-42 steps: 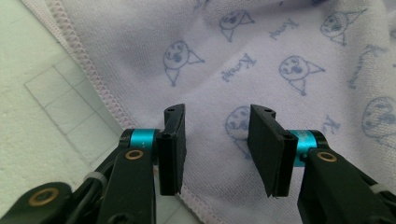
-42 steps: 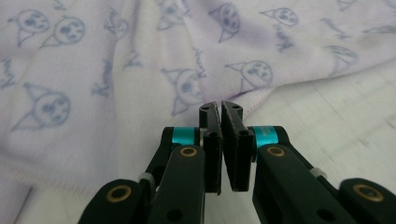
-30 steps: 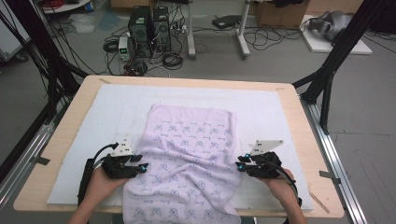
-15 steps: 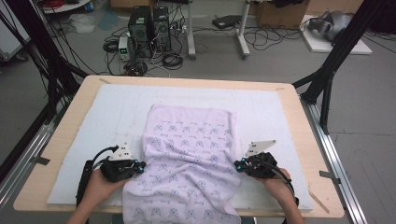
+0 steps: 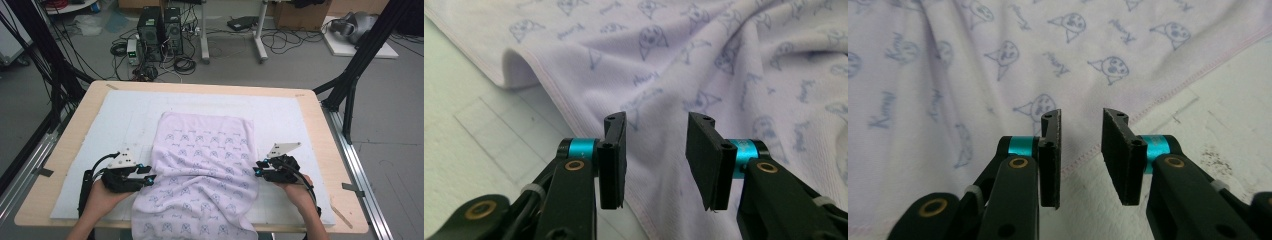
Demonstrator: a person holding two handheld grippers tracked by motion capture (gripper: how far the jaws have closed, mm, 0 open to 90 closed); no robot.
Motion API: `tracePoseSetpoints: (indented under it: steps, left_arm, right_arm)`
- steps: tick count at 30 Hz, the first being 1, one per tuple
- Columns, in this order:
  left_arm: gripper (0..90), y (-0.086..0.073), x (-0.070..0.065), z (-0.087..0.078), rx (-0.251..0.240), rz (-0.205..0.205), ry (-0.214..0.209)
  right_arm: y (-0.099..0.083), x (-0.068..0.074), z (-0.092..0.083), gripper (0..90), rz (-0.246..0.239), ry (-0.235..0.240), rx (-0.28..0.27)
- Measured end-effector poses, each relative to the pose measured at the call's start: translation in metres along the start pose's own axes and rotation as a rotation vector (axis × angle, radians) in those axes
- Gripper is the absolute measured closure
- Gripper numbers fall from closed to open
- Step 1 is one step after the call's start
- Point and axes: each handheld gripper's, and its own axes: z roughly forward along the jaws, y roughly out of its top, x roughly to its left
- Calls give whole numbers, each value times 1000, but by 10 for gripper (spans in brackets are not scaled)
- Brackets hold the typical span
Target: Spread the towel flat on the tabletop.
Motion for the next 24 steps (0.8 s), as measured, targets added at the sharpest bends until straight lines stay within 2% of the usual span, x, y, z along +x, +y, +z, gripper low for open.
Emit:
tracePoseSetpoints:
  steps: [3, 4, 6, 8, 10, 13, 15, 18, 20, 22, 24]
  left_arm:
    - [595, 5, 5, 7, -7, -8, 18]
    - [587, 6, 6, 10, -4, -10, 36]
    - [552, 7, 10, 17, 6, -27, 59]
    - [554, 8, 14, 25, 32, -33, 70]
    - [658, 7, 17, 31, 61, -37, 63]
    - [853, 5, 16, 37, 120, -16, 58]
    - [869, 3, 15, 34, 117, -14, 62]
    - [870, 0, 15, 25, 107, -18, 60]
    - [847, -2, 14, 18, 91, -7, 77]
    - [712, -2, 12, 11, 55, -11, 73]
    - [644, -1, 7, 5, 22, 8, 52]
  right_arm:
    - [-1, -3, 6, 665, 9, 2, 15]
    - [-1, -4, 7, 652, 13, 2, 18]
    - [-2, -5, 9, 645, 22, 9, 24]
    - [-3, -5, 11, 661, 29, 17, 17]
    - [-4, -5, 11, 736, 33, 24, 18]
    - [-4, -5, 10, 829, 17, 35, 23]
    - [-4, -3, 8, 844, 7, 17, 27]
    - [-5, -3, 3, 831, 8, 1, 18]
    - [-5, 1, -3, 788, -8, 3, -6]
    - [-4, 8, -9, 741, -19, 16, -41]
    - [-4, 16, -14, 700, -46, 35, -63]
